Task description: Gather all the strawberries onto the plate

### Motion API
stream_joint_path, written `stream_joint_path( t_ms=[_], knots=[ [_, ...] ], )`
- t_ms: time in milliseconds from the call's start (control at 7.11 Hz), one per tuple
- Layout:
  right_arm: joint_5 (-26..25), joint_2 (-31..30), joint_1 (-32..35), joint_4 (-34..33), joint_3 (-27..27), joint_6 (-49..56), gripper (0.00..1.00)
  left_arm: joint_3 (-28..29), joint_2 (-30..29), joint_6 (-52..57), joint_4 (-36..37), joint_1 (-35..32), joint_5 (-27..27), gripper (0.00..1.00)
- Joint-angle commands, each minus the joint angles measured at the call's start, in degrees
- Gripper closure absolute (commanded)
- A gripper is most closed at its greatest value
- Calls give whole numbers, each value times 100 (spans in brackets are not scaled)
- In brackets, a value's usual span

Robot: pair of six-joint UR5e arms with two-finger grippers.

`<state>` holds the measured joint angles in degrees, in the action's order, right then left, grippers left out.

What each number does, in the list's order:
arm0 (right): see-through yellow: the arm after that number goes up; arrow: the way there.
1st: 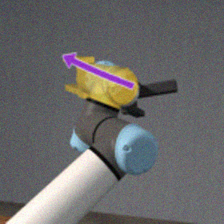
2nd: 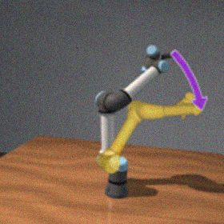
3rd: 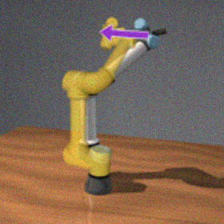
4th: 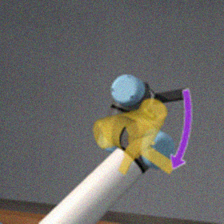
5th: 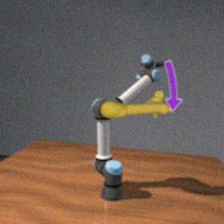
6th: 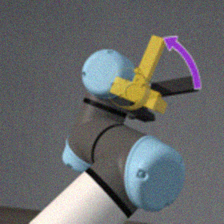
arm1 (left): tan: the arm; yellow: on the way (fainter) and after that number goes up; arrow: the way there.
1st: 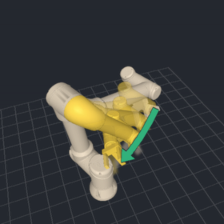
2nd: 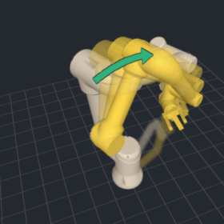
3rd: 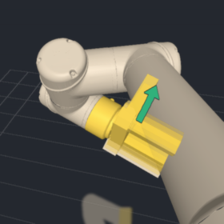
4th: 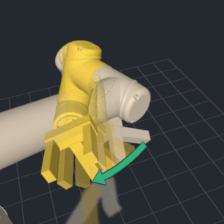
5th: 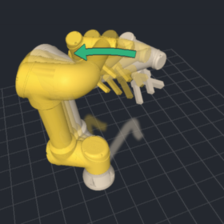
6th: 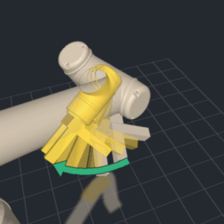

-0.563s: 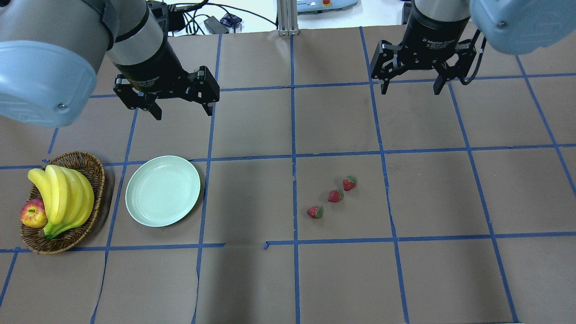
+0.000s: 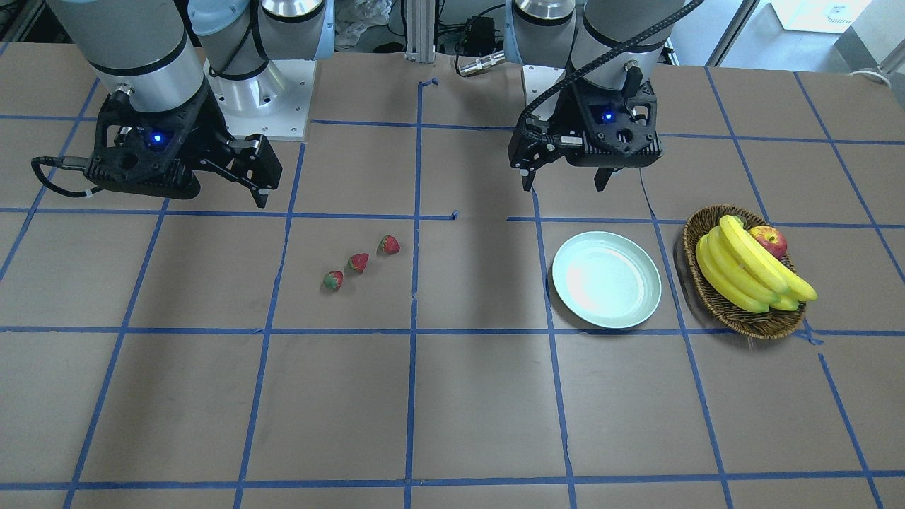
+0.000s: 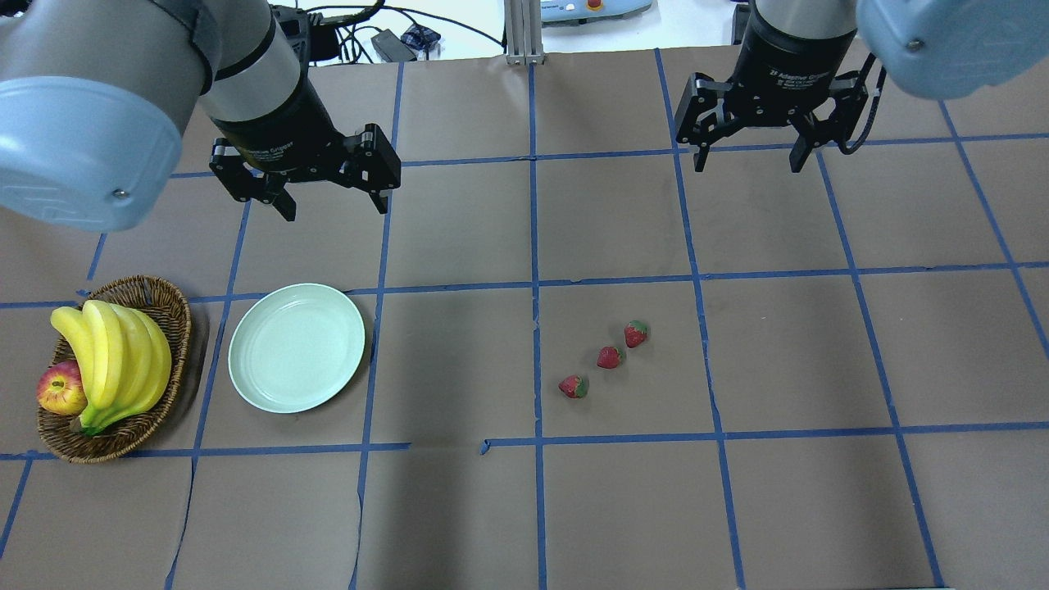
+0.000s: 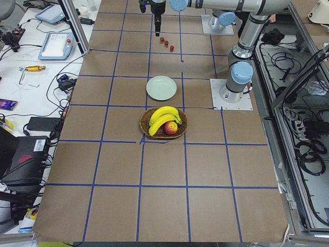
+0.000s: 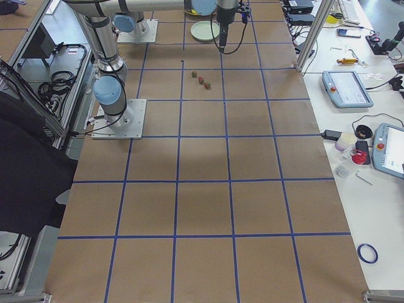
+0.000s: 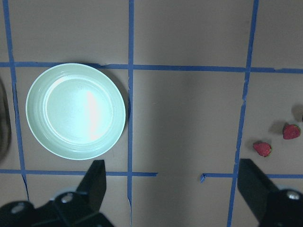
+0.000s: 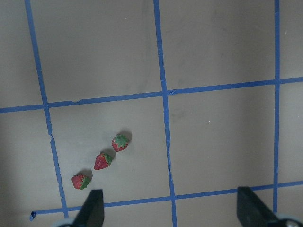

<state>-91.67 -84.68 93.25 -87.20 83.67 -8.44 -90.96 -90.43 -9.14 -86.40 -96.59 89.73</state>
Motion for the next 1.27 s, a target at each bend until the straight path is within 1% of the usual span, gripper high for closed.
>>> stream_joint_path(
  t_ms=[0, 1125],
  knots=[
    [9, -13, 0, 1, 0, 0, 0, -1, -2, 0, -9, 0, 0, 0],
    [9, 13, 0, -17, 9, 0, 0, -9, -54, -26, 35, 18, 0, 0]
  ],
)
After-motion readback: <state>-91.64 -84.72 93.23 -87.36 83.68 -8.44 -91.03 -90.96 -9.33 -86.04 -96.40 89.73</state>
